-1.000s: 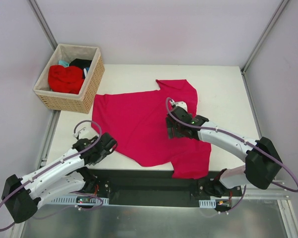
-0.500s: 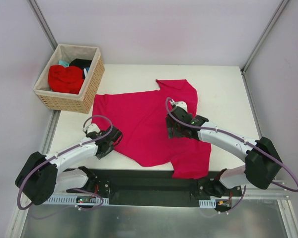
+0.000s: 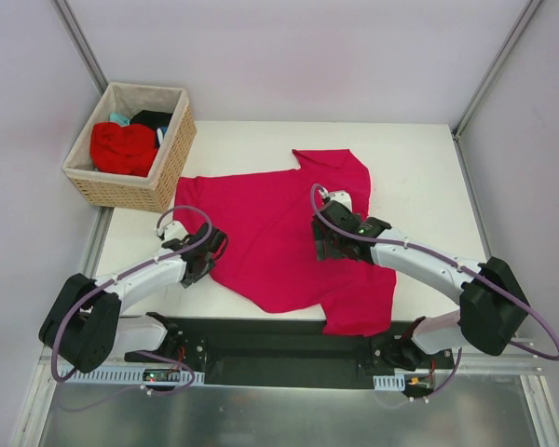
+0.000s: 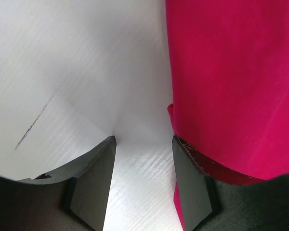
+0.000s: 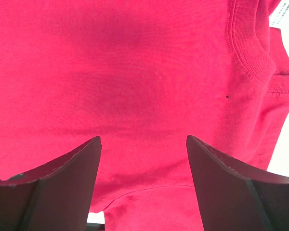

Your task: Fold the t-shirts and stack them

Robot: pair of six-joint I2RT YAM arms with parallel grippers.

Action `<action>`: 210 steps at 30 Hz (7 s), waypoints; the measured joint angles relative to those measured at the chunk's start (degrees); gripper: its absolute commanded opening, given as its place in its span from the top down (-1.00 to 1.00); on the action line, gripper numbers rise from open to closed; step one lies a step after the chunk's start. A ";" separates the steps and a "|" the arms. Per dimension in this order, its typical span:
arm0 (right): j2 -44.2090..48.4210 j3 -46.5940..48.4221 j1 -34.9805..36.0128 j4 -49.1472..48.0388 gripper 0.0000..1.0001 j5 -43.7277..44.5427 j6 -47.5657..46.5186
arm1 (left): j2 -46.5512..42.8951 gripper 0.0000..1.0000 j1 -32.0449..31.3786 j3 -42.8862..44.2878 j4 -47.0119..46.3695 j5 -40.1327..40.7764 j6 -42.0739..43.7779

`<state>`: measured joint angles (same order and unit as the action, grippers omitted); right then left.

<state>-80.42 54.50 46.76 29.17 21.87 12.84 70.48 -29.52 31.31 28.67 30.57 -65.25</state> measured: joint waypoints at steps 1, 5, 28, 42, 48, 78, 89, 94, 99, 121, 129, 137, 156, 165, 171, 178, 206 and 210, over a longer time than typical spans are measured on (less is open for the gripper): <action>0.00 0.00 0.00 0.00 -0.51 0.00 0.00 | 0.11 -0.01 0.00 0.04 -0.24 0.00 0.22; 0.00 0.00 0.00 -0.02 -0.50 0.00 0.00 | 0.31 -0.01 0.00 0.11 -0.72 0.02 0.63; -0.02 0.00 0.00 -0.24 -0.50 -0.04 0.00 | 0.11 -0.02 0.02 3.63 -3.56 -1.07 3.43; -0.79 0.00 0.00 -0.31 -0.50 -0.07 -0.02 | 2.75 0.02 0.96 3.91 -4.46 -1.22 3.34; -0.79 -0.02 0.00 -0.33 -0.50 -0.09 -0.02 | 5.09 0.11 2.40 3.91 -5.22 -1.42 3.17; -0.98 -0.94 0.00 -0.66 -0.50 -0.20 0.00 | -2.47 1.00 4.48 3.50 -3.85 -4.57 2.58; -1.11 -0.94 0.79 -1.53 -0.50 -0.46 0.02 | -18.23 1.00 4.46 3.50 9.81 -4.79 0.07; -1.11 -0.94 0.92 -1.53 -0.50 -0.46 0.02 | -20.33 1.00 4.46 3.63 17.64 -4.42 -2.89; -1.09 -0.94 0.92 -1.53 -0.50 -0.46 0.00 | -24.33 1.00 4.46 5.03 26.99 -4.04 -6.93; -1.20 -0.92 1.66 -2.14 -0.51 -1.53 -0.31 | -34.88 -0.76 4.46 10.51 42.03 -4.46 -14.19; -5.95 3.37 1.03 -2.54 -0.54 -1.14 -1.42 | -27.54 -0.75 4.44 11.74 37.75 -2.82 -10.14; -14.34 17.59 -11.98 -2.91 -0.55 -1.36 -5.05 | -6.75 -0.84 4.48 18.25 20.92 -1.31 -1.16; -40.52 38.58 -22.67 -0.59 -0.57 -2.97 -10.99 | 23.74 -0.82 10.16 35.74 4.31 -1.88 5.92; -45.38 45.38 -25.31 2.47 -0.60 -2.56 -11.19 | 30.71 -0.80 13.16 40.22 3.13 -3.32 6.08; -48.17 49.72 -25.49 5.92 -0.61 -1.92 -11.39 | 36.04 -0.78 15.87 43.15 3.19 -5.11 6.19; -50.01 52.78 -26.84 8.85 -0.62 -1.53 -11.34 | 43.12 -0.77 16.90 50.03 3.30 -6.62 6.69; -50.73 58.18 -27.74 12.31 -0.64 0.22 -11.85 | 51.63 -0.76 17.25 65.29 2.05 -14.23 11.23; -45.53 54.99 -24.33 10.40 -0.64 0.22 -11.96 | 44.70 -0.76 16.83 59.67 1.86 -15.89 12.39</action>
<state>-125.95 109.49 22.44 39.57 22.09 0.89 115.18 -12.69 90.98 30.52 14.68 -52.86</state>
